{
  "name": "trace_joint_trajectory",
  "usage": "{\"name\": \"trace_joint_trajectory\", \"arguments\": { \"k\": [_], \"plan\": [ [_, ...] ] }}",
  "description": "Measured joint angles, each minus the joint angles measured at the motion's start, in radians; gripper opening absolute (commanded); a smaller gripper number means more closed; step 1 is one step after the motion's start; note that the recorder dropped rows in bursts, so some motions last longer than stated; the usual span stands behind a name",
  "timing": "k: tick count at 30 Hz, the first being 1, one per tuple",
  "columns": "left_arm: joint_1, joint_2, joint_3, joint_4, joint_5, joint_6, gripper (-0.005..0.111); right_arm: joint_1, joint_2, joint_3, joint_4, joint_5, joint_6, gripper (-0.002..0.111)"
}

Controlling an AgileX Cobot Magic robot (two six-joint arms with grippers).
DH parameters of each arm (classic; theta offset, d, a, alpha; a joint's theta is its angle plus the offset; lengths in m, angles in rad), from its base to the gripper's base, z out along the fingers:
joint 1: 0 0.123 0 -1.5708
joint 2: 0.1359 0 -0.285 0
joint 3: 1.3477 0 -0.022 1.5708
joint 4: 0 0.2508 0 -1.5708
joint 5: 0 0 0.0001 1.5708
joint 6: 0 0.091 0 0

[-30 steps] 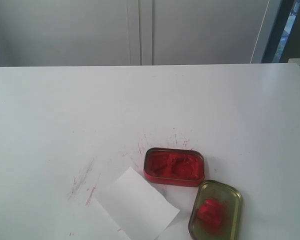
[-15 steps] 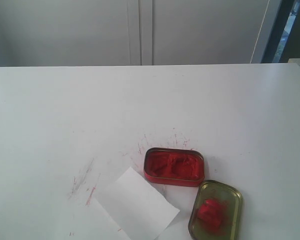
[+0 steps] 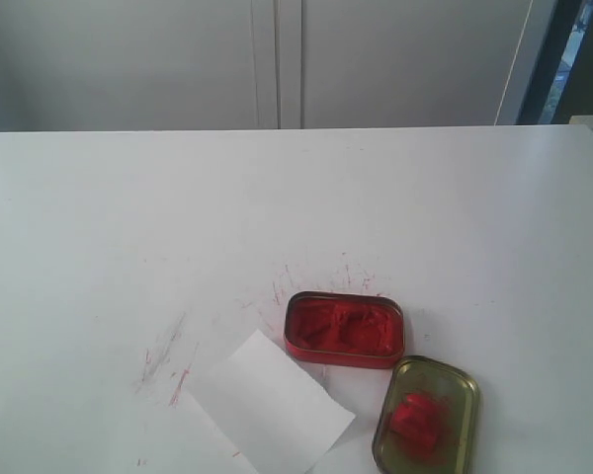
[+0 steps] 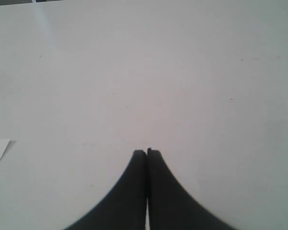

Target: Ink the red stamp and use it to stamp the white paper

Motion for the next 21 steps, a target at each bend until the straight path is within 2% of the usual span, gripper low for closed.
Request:
{"name": "trace_joint_trajectory", "arguments": {
  "k": [21],
  "plan": [
    [0.0,0.0,0.0,0.0,0.0,0.0,0.0,0.0,0.389,-0.234,0.027,0.355,-0.025,0.0]
  ]
}}
